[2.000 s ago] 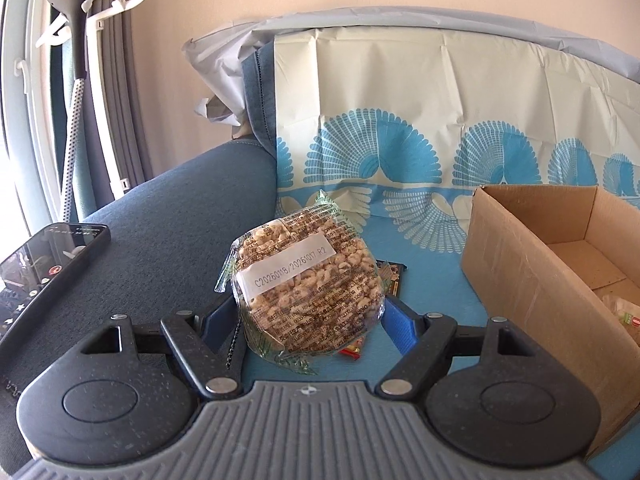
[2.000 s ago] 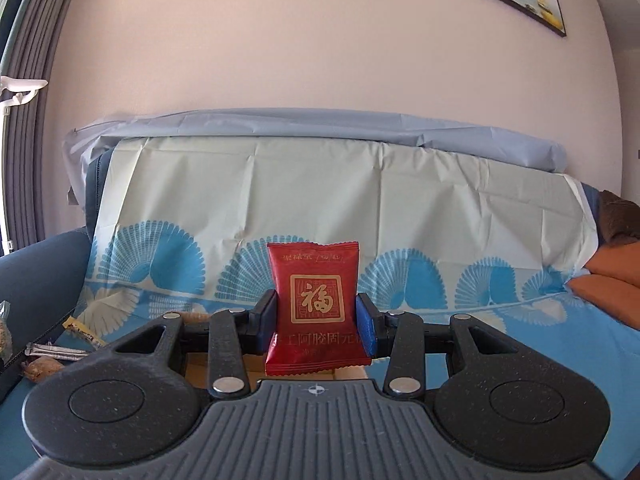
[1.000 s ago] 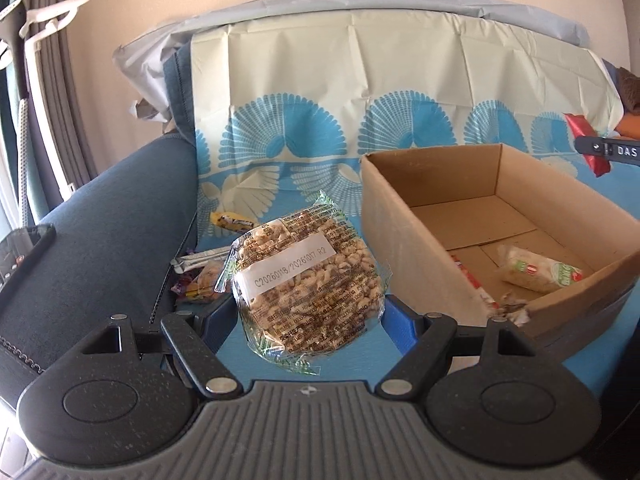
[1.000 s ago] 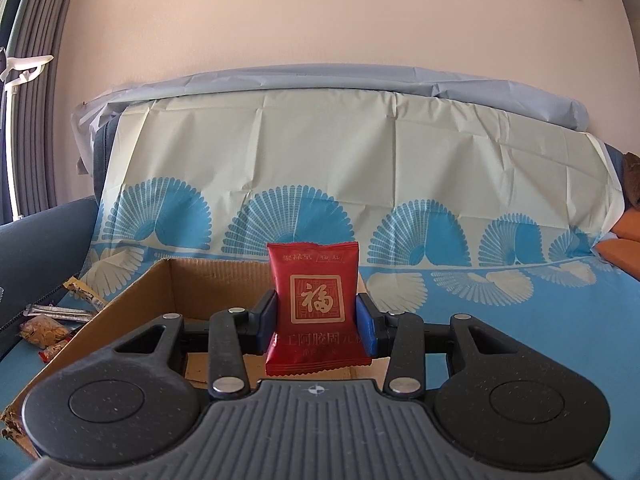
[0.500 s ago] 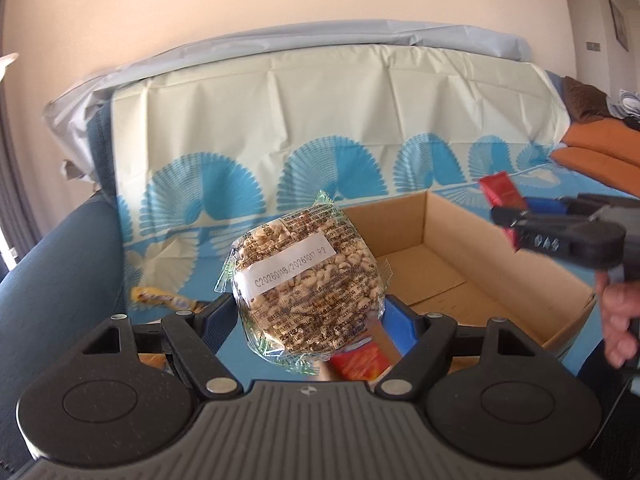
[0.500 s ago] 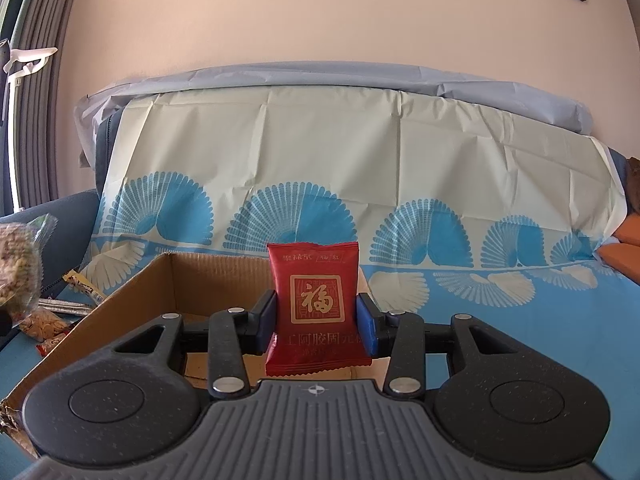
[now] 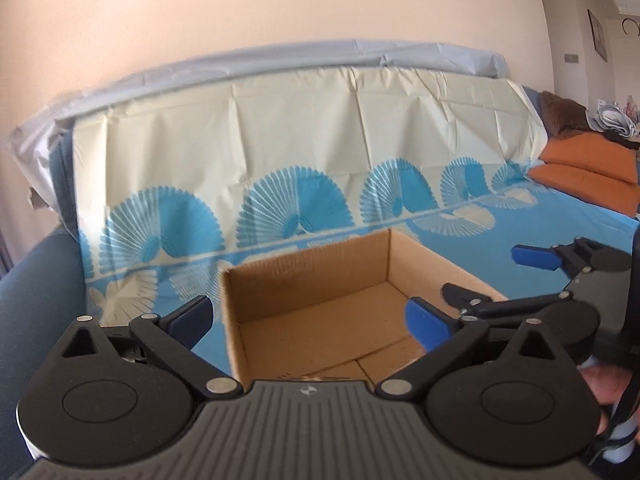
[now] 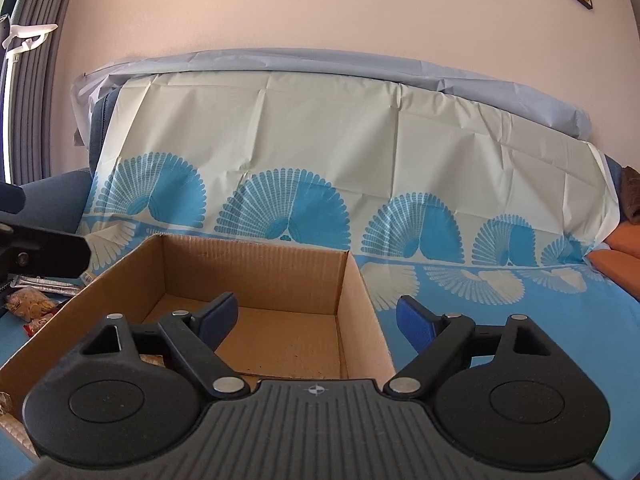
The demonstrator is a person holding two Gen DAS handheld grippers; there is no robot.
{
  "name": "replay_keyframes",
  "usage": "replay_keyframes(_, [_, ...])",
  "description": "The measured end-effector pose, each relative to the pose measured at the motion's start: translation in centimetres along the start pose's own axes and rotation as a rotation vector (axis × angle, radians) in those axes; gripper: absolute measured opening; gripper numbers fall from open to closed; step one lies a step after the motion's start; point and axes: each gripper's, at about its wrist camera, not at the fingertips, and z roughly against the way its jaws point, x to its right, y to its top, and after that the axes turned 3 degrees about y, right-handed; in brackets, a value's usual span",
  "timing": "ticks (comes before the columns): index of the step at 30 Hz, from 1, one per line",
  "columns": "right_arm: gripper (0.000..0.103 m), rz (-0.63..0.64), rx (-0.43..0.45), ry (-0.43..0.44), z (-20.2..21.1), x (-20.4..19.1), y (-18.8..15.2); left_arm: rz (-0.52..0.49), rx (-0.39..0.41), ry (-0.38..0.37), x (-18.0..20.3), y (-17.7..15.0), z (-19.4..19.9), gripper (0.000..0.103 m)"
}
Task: Organize snacks
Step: 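Open both tools to drop the nut cake and packet into the box, then move both tools back to the remaining snacks on the sofa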
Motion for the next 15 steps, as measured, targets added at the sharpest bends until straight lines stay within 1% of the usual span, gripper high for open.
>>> replay_keyframes(2, [0.091, 0.000, -0.005, -0.010, -0.1, 0.0, 0.0, -0.034, 0.054, 0.028, -0.7, -1.5, 1.1, 0.102])
replay_keyframes(3, [0.091, -0.001, -0.010, -0.016, -0.1, 0.0, -0.1, -0.048, 0.060, 0.037, -1.1, -2.2, 1.5, 0.102])
replay_keyframes(7, [0.093, 0.006, -0.024, -0.032, -0.4, -0.2, -0.1, -0.039, 0.037, 0.049, -3.8, -4.4, 2.6, 0.102])
replay_keyframes(10, [0.094, 0.010, -0.020, -0.025, -0.2, -0.3, -0.2, -0.042, 0.020, 0.047, -6.6, -5.7, 2.7, 0.102])
replay_keyframes(11, [0.096, 0.004, -0.022, -0.019, -0.1, -0.3, -0.2, -0.050, 0.013, 0.047, -7.5, -6.0, 2.6, 0.102])
replay_keyframes(12, [0.097, -0.006, -0.024, -0.013, 0.0, -0.3, -0.2, -0.062, -0.002, 0.048, -8.6, -6.4, 2.3, 0.100])
replay_keyframes(14, [0.097, -0.020, -0.031, -0.008, 0.2, -0.3, -0.2, -0.082, -0.039, 0.059, -10.7, -7.0, 1.3, 0.089])
replay_keyframes(15, [0.097, -0.024, -0.035, -0.008, 0.3, -0.3, -0.3, -0.084, -0.064, 0.073, -11.8, -7.3, 0.7, 0.077])
